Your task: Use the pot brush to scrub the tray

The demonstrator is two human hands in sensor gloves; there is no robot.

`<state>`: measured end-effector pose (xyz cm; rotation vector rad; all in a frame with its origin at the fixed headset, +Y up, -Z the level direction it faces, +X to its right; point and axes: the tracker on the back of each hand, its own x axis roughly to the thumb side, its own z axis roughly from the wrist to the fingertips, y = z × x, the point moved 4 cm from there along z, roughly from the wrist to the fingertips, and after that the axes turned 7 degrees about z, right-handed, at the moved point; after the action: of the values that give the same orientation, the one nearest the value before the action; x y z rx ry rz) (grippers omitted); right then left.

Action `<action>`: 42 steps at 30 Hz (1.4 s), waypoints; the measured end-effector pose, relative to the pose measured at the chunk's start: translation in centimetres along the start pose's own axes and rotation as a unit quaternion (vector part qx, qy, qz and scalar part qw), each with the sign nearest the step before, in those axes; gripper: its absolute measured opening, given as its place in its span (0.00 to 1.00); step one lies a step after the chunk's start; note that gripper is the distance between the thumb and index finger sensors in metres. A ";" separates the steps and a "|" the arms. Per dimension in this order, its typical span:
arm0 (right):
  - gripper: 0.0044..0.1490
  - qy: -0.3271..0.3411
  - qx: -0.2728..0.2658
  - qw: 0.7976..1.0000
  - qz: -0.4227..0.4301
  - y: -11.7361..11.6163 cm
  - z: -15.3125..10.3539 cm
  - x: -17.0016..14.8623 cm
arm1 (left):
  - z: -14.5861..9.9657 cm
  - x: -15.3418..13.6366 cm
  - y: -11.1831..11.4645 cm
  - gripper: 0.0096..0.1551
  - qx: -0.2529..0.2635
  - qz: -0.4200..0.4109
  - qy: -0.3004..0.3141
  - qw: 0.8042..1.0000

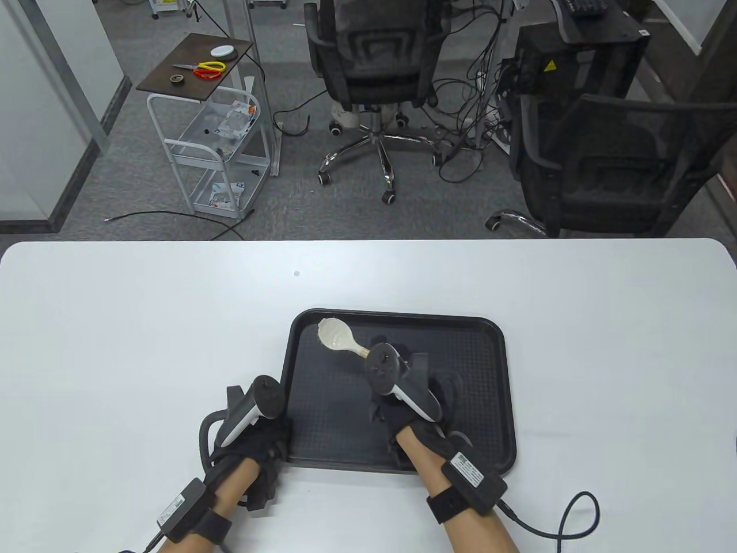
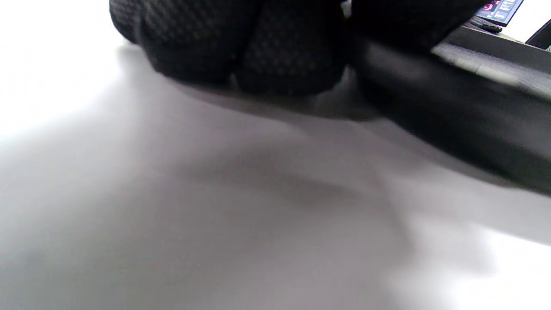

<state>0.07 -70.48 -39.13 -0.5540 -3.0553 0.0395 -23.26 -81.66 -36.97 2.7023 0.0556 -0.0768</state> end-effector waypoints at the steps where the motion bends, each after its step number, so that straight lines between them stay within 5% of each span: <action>1: 0.34 0.004 0.010 1.000 0.004 -0.7 0.5 0.9 | 0.0 0.0 0.0 0.45 0.000 0.000 0.000 1.000; 7: 0.34 -0.011 0.029 0.999 -0.029 -3.7 2.6 3.1 | 0.1 0.0 0.0 0.45 -0.002 -0.003 0.001 1.000; 13: 0.33 -0.031 0.028 0.999 -0.034 -5.1 3.5 1.2 | 0.1 0.0 0.0 0.45 -0.002 -0.002 0.002 1.000; 18: 0.33 -0.078 0.040 0.996 -0.020 -4.6 3.4 -4.2 | 0.1 -0.1 0.0 0.45 -0.005 -0.006 0.002 1.000; 27: 0.33 -0.214 0.010 0.976 -0.033 1.1 0.6 -18.9 | 0.1 0.0 0.0 0.45 -0.002 -0.002 0.000 1.000; 32: 0.33 -0.269 -0.007 0.961 -0.063 3.7 -1.0 -23.8 | 0.1 0.0 0.0 0.45 -0.001 0.000 -0.001 1.000; 36: 0.33 -0.269 -0.004 0.961 -0.058 4.0 -0.8 -23.7 | 0.1 0.0 0.0 0.45 -0.002 0.000 -0.002 1.000; 42: 0.33 -0.208 -0.012 0.974 -0.086 4.5 0.2 -17.9 | 0.1 0.0 0.0 0.45 -0.001 0.000 -0.002 1.000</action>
<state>18.44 -72.54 -40.01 -0.3105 -3.5038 0.1287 -23.29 -81.68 -37.06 2.6993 0.0532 -0.0831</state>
